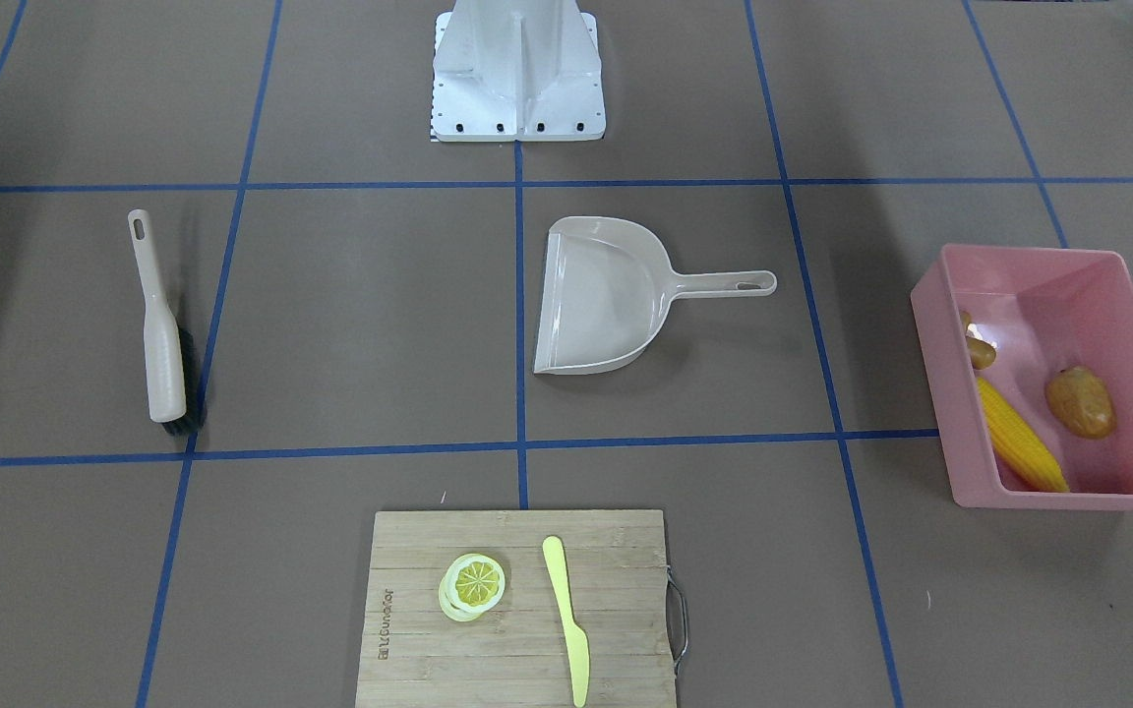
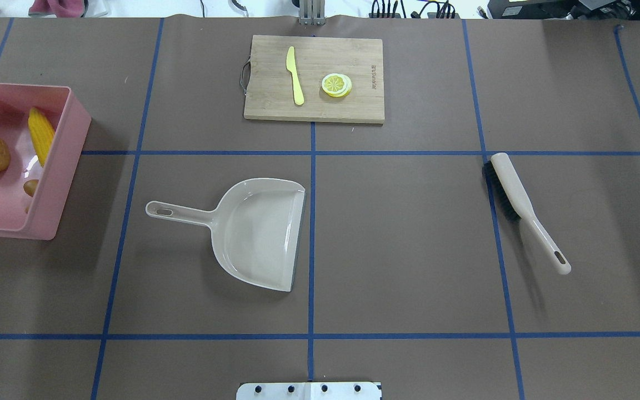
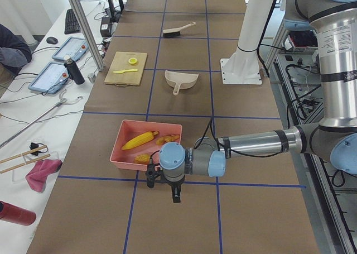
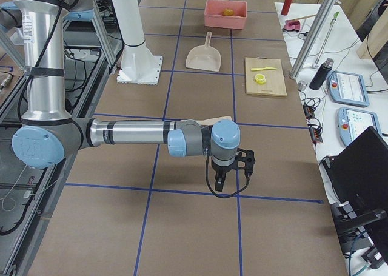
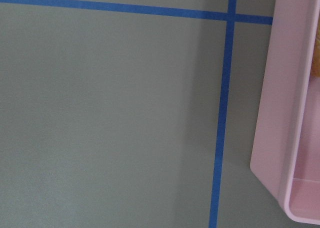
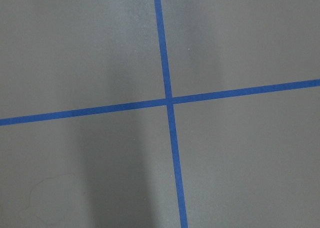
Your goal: Sweep and dump trash into bin
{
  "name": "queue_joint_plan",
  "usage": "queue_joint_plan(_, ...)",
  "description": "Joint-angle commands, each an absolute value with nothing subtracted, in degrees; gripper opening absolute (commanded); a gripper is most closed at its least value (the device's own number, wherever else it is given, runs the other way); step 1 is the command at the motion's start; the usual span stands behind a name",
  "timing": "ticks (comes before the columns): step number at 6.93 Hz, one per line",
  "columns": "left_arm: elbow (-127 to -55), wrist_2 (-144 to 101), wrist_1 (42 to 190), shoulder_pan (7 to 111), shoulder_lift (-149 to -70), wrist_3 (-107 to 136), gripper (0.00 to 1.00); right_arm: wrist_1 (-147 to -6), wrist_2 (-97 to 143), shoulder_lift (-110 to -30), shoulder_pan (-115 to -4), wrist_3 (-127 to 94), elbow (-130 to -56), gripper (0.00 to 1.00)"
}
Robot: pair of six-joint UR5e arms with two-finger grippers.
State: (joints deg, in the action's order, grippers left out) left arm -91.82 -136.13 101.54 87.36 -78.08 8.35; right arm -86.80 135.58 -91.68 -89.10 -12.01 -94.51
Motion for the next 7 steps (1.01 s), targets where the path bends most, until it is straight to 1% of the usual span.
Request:
queue_joint_plan(1,-92.5,-136.1,101.5,87.3,-77.0,8.3,0.98,-87.2,135.5,-91.7,-89.1,-9.7,-94.6,1.00)
queue_joint_plan(4,-95.5,-136.1,101.4,87.3,-75.8,8.3,0.98,-87.4,135.5,-91.8,-89.1,-5.4,-95.1,1.00)
queue_joint_plan(5,-95.5,-136.1,101.5,87.3,-75.7,8.3,0.98,-87.5,135.4,-91.8,-89.1,-2.0,-95.0,1.00)
queue_joint_plan(7,-96.1,-136.7,101.4,87.5,-75.4,8.3,0.98,-87.5,135.4,-91.8,-89.1,-1.8,-95.1,1.00)
